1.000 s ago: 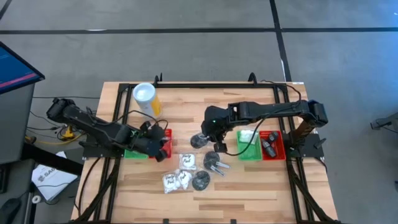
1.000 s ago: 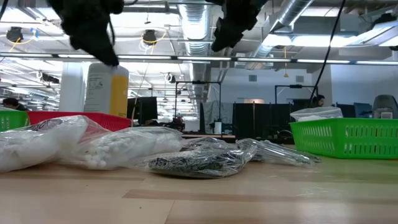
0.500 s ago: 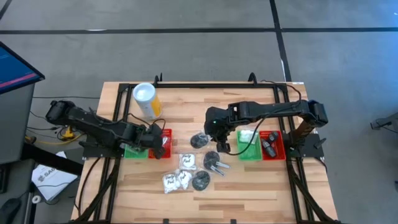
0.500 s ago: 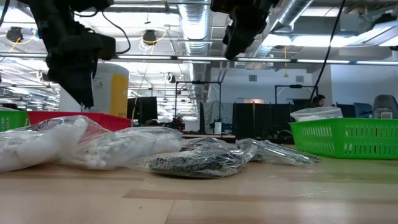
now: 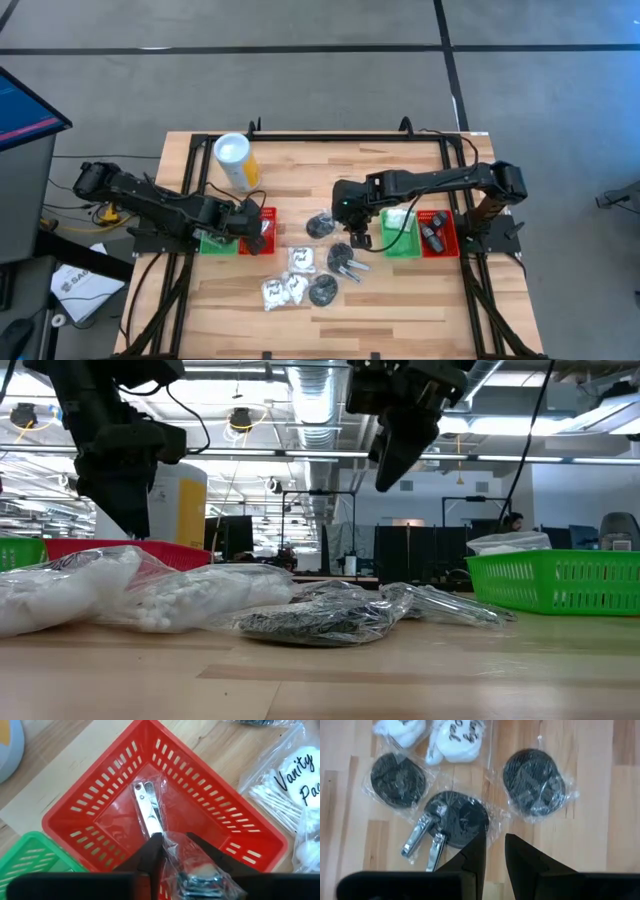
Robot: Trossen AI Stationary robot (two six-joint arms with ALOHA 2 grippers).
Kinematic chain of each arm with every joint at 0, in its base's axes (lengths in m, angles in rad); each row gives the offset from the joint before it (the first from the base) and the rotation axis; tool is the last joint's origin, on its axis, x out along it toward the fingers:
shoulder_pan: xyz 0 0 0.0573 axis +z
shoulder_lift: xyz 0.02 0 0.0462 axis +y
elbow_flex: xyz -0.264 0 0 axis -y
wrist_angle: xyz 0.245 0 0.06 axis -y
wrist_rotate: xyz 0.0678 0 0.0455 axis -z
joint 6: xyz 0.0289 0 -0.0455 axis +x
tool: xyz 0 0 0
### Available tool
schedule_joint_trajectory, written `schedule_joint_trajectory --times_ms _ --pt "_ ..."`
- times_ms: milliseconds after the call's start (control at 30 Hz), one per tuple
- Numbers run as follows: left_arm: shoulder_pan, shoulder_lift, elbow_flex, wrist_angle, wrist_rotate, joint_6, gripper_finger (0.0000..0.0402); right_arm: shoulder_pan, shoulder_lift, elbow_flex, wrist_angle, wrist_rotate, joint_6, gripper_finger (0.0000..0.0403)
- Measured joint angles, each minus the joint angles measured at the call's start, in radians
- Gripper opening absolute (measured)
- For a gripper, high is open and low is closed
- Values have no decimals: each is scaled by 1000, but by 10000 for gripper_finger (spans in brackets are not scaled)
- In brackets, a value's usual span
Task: Pick & Place Travel size toiletries
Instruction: Put the silver nail cutter into the left red bin
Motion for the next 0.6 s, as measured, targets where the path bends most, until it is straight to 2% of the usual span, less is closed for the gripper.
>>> schedule_joint_trajectory --times_ms 600 --pt "0 0 0 14 7 1 133 28 0 -3 58 0 0 64"
